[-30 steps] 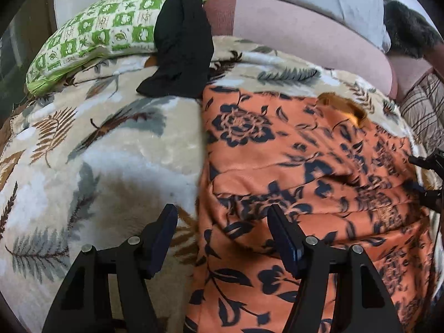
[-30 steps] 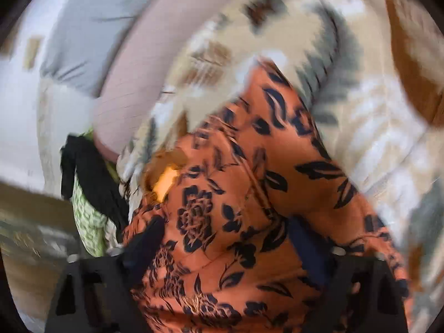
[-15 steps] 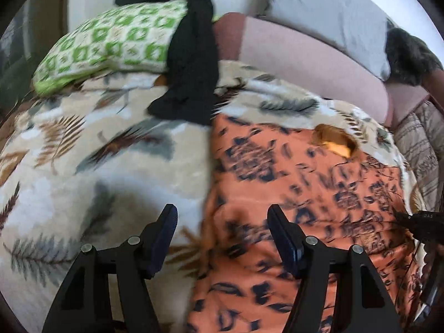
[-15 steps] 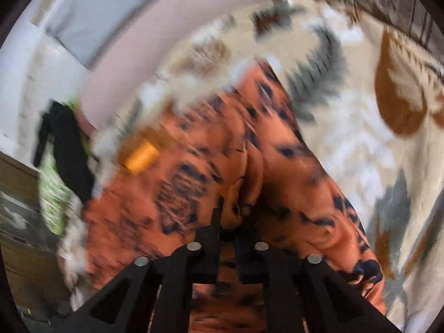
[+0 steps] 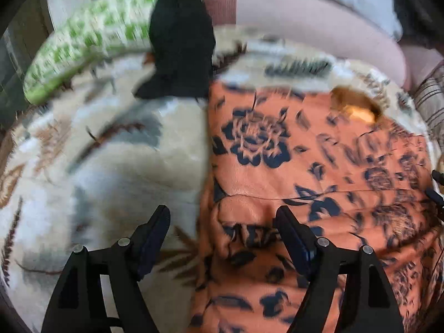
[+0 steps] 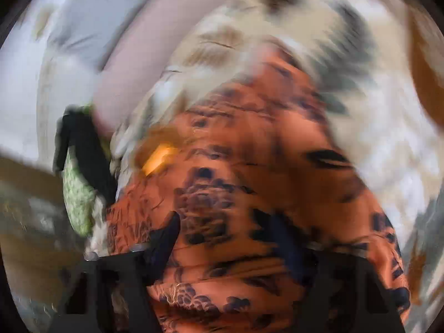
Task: Fold small clothes
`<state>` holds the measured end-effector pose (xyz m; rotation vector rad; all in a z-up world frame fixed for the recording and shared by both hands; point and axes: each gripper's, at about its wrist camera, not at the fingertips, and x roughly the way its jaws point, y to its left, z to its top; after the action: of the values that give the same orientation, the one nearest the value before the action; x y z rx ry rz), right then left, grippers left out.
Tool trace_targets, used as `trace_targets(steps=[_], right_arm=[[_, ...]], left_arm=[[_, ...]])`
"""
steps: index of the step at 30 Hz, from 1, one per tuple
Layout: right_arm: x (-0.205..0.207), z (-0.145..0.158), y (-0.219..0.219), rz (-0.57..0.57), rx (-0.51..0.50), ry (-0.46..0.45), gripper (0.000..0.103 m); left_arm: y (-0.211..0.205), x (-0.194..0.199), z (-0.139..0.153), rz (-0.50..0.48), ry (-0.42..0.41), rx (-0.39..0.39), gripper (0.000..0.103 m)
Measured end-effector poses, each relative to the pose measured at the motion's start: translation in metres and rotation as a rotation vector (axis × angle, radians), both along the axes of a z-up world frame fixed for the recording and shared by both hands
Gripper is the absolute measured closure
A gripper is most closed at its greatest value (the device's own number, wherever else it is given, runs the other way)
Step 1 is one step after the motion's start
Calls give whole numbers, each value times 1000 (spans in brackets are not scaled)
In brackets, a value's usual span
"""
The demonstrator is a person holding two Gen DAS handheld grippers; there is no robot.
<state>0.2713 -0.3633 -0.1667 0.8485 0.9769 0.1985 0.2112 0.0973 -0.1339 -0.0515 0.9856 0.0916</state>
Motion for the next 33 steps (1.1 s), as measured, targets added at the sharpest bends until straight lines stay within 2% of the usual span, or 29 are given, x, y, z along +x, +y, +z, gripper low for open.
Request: trace_targets(steps=[2,3,7,11,14,16,19,23,25,27,29,31,32,33], right_arm=[[-28,28,-3,-9,-90,-80,29],[-46,39,-5,-9,-125,-107,26],[-120,57,-10,48,-196,-132,26],[-197,52,-38,72,-224,-83,26],[-247,46,-63,68,-198,-45,26],[-274,37,-74,68,-168,-21,26],[-300,24,-79,91,-126,19,26],[-311,35,-68,96,-139,-23,26],[-329,75,-67,62,-186,-169,26],[-358,130,-76,-12,-250,-343,26],[-408,209,-93,-144,-399,-580,26],[-452,265,-101,-266,-555,-740,22],[-468,286,-100,-303,-618,-794,16],[-487,306,-95,-339,-692,-857,16]], left_arm=[[7,-26,21,8,-72,-14,23],[11,-43,28,10,-94,-38,23],[23,-106,34,15,-91,-122,23],[27,-173,21,19,-37,-186,23],[24,-215,8,6,21,-213,23],[20,-232,-1,-14,51,-203,23],[14,-245,-2,-21,49,-187,23],[12,-251,-1,-25,48,-184,23],[13,-257,4,-21,28,-174,23],[18,-261,12,-7,0,-187,23],[23,-265,24,16,-46,-199,23],[26,-268,36,28,-97,-203,23],[26,-268,40,30,-115,-206,23],[27,-268,44,32,-135,-211,23]])
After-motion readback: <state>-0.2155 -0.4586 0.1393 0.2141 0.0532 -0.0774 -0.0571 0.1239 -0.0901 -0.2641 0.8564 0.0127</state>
